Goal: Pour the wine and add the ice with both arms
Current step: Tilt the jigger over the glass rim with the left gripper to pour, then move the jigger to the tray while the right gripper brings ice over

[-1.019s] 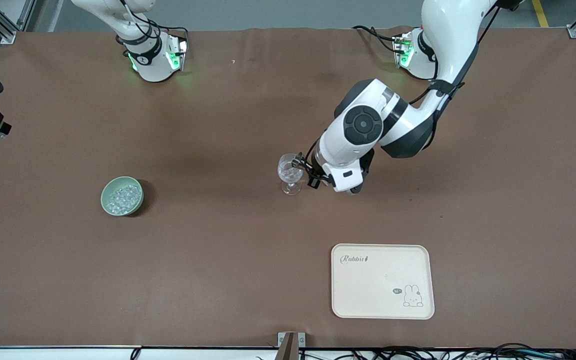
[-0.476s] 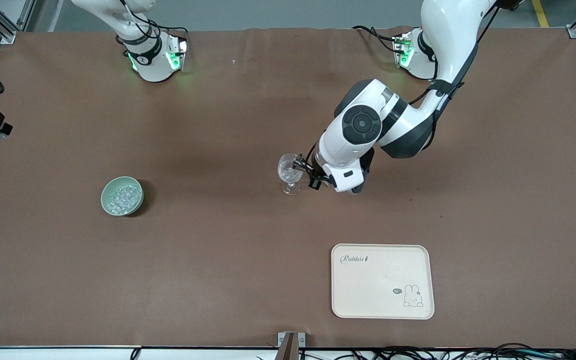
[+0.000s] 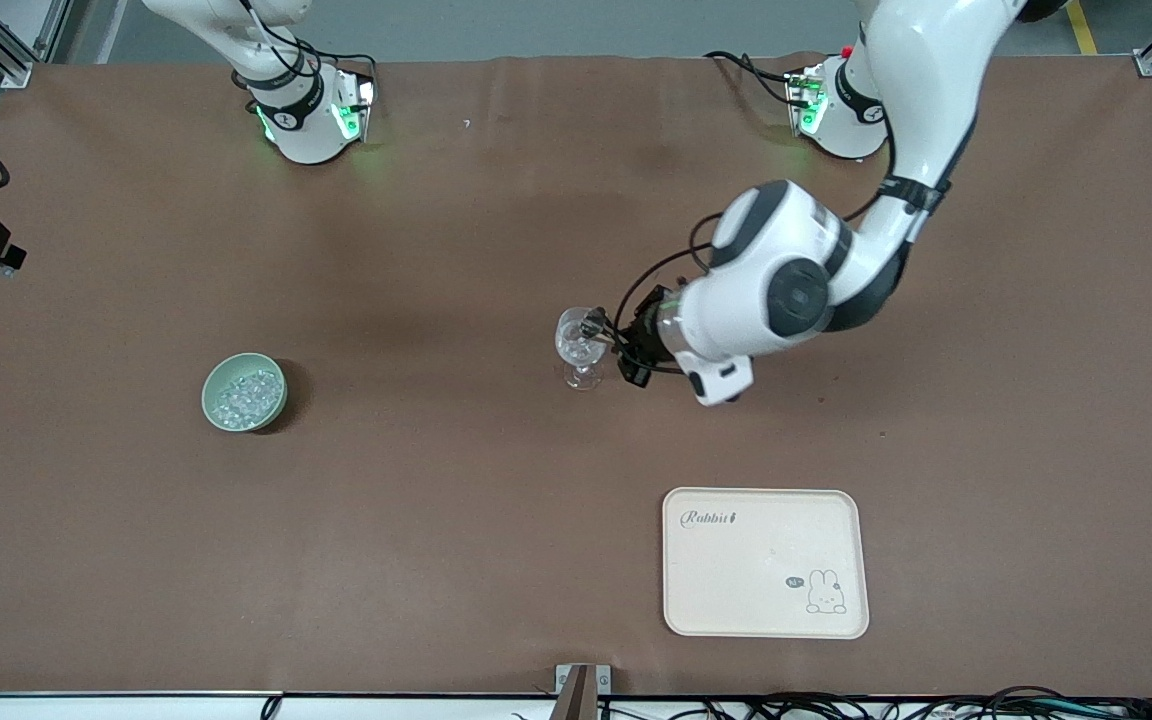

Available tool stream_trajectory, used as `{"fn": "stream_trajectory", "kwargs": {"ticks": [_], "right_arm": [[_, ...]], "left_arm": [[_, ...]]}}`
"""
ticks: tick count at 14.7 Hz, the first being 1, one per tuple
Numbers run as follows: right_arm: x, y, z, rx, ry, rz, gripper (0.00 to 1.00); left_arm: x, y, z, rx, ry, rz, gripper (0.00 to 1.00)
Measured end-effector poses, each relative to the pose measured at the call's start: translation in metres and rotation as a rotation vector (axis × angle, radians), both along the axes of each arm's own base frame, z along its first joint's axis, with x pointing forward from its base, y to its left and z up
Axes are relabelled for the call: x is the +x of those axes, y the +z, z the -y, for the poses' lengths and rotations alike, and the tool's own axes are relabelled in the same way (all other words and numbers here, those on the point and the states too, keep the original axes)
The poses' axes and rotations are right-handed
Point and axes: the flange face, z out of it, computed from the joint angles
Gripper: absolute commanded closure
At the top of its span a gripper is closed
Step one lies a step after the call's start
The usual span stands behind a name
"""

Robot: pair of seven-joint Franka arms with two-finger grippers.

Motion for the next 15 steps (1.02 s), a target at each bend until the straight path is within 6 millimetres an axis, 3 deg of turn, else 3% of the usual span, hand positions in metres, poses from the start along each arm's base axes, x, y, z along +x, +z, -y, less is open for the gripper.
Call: {"fn": "stream_trajectory", "kwargs": {"ticks": [3, 6, 8, 11, 13, 15], "right_arm": [[0.0, -0.001, -0.021, 0.007, 0.028, -0.013, 1.0], [0.0, -0.001, -0.079, 0.008, 0.063, -0.016, 1.0], [-0.004, -0.001, -0.132, 0.007, 0.075, -0.012, 1.0], [-0.014, -0.012, -0.234, 0.009, 0.03, 0.013, 1.0], [-0.017, -0.034, -0.3, 0.024, -0.001, 0.027, 1.0], [-0.018, -0.061, -0.353, 0.042, -0.035, 0.032, 1.0]], "left_arm": [[0.042, -0.01, -0.066, -0.168, 0.117, -0.06, 0.99], [0.083, -0.038, -0.141, -0.318, 0.236, -0.085, 0.99], [0.106, -0.062, -0.192, -0.387, 0.297, -0.074, 0.99], [0.136, -0.094, -0.265, -0.523, 0.43, -0.064, 0.99], [0.144, -0.124, -0.301, -0.615, 0.483, -0.036, 0.99], [0.144, -0.163, -0.328, -0.709, 0.527, 0.008, 0.99]]}}
